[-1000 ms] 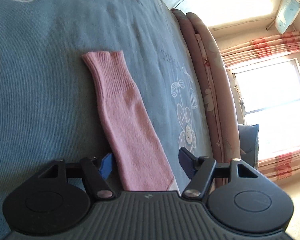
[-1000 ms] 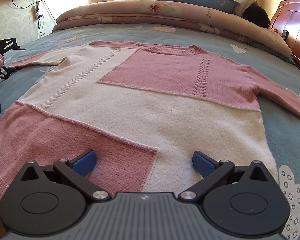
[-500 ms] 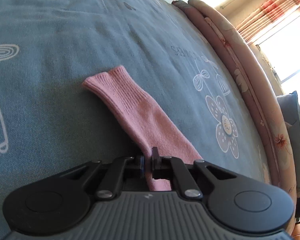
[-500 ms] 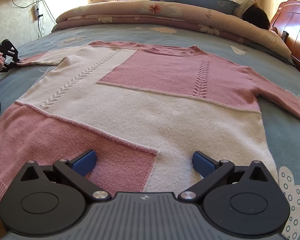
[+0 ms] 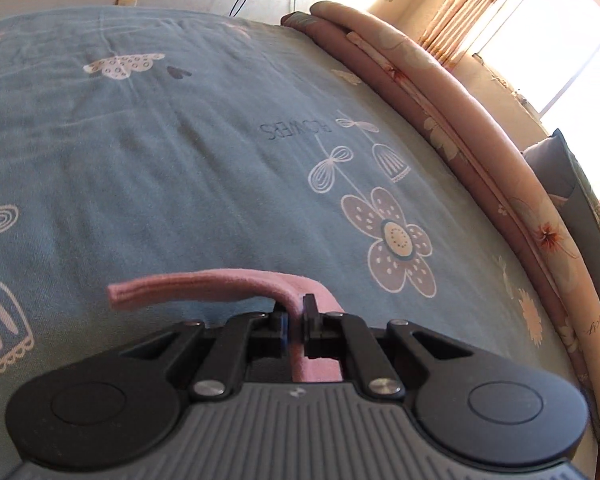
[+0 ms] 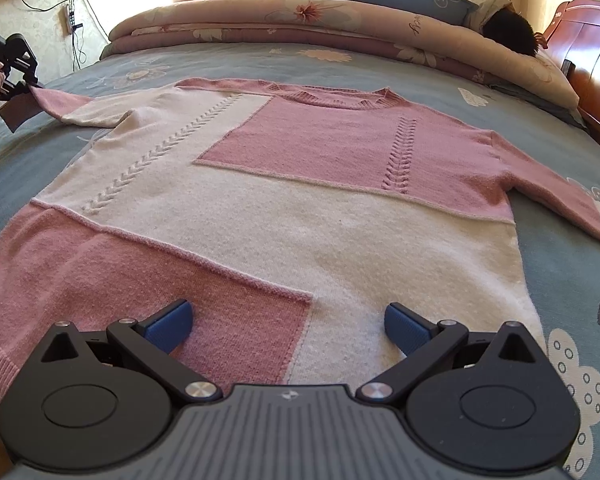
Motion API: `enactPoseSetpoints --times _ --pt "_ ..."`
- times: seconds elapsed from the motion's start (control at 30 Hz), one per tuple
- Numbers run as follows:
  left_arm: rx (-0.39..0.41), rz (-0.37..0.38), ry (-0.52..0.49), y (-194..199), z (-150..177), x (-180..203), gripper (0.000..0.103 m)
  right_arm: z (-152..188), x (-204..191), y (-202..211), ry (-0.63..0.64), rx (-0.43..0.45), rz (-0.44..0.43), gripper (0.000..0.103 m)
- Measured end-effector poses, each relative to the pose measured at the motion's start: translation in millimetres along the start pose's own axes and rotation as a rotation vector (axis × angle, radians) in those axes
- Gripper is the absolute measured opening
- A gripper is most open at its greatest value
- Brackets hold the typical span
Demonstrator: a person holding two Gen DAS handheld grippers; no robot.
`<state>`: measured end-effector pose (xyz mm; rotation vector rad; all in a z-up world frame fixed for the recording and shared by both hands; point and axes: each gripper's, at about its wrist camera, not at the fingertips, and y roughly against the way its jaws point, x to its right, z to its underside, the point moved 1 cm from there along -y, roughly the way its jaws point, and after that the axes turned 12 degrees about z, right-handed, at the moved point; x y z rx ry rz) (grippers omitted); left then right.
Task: Fold clothes
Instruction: 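Lift the pink-cuffed sleeve and carry it across the sweater front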
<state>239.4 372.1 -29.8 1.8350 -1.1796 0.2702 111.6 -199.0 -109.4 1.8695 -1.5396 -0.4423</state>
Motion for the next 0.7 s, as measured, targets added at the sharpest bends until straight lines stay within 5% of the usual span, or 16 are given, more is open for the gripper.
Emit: enactPoseSetpoints --times 0.7 --pt "-0.045 0.21 -0.288 41 46 198 0.004 -4 25 40 -0.122 0.128 -0.09 0.103"
